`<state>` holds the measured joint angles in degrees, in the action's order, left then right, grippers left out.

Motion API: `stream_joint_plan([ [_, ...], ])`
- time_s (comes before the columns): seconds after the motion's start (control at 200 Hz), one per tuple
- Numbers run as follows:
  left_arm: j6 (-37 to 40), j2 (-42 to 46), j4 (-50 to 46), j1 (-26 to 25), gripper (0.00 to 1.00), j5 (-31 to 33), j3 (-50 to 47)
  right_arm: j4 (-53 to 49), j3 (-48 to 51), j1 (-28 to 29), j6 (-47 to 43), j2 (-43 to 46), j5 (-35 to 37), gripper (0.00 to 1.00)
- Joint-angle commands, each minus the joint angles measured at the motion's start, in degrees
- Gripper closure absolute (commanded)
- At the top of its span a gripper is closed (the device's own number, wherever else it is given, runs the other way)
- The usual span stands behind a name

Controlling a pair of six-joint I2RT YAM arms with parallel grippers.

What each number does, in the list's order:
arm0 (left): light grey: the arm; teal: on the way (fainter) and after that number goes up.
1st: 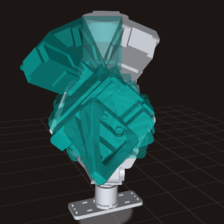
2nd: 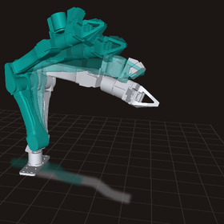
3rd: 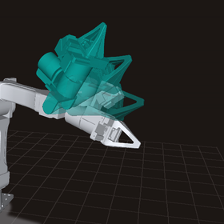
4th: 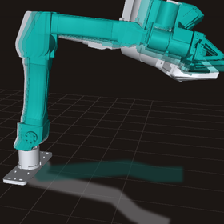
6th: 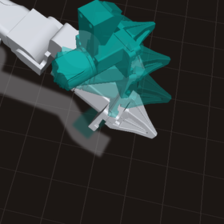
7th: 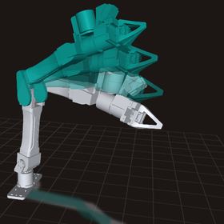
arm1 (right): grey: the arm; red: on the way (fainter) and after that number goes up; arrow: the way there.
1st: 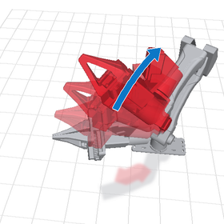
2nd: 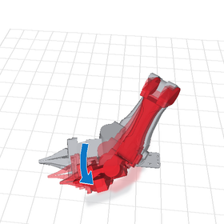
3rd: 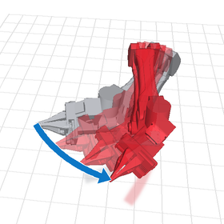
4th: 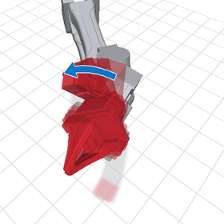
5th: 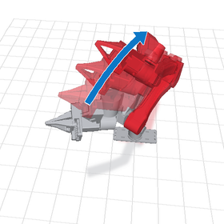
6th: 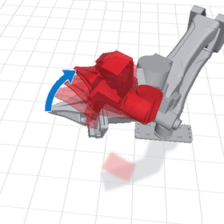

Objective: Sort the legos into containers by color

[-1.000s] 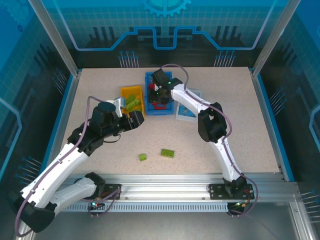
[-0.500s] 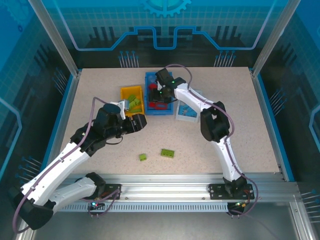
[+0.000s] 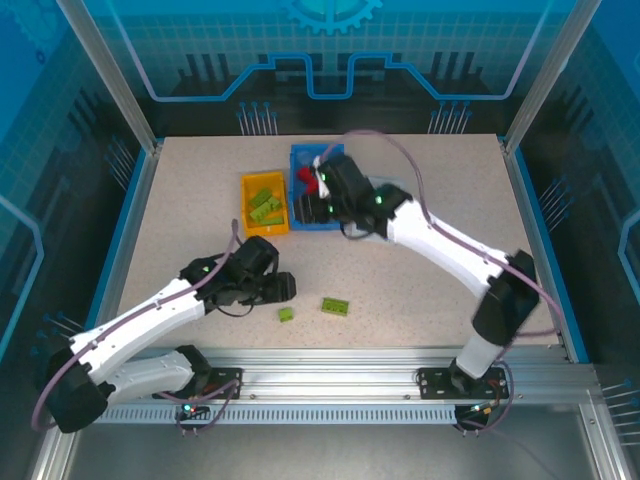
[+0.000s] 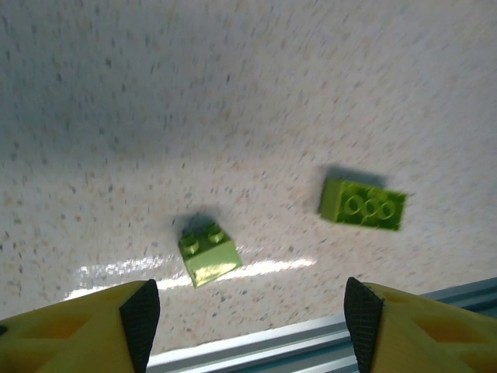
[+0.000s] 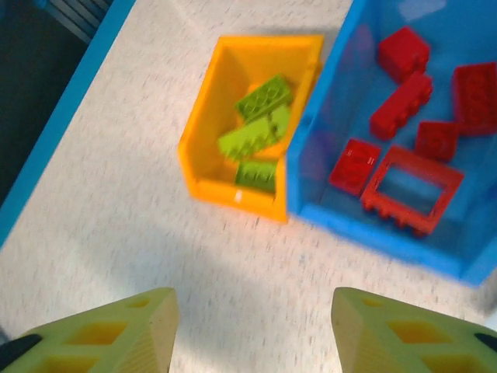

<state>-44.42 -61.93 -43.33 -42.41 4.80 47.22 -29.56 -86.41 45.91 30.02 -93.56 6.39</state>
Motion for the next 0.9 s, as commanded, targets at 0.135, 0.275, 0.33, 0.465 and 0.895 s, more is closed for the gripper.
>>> stream_joint_plan([
  [0.135,-13.58,-7.32,0.72,-4.60,0.31,4.21,-2.18,10.40,30.27,11.18,-3.21,22.74,5.10,0.27],
  [0.275,-16.68,-11.86,2.97,-5.16,0.30,3.33,-1.96,7.43,38.09,15.07,-0.01,31.14,6.40,0.27],
  [0.33,-16.90,-13.31,3.94,-5.35,0.30,3.05,-1.55,6.37,39.78,16.15,1.21,33.21,7.04,0.27],
  [0.465,-17.59,-16.53,4.83,-5.47,0.30,2.41,-1.51,4.63,41.95,17.38,4.08,35.99,8.28,0.27],
  [0.895,-18.80,-20.73,7.62,-6.19,0.44,1.92,-4.12,5.12,42.84,17.99,6.01,36.34,9.24,0.27],
])
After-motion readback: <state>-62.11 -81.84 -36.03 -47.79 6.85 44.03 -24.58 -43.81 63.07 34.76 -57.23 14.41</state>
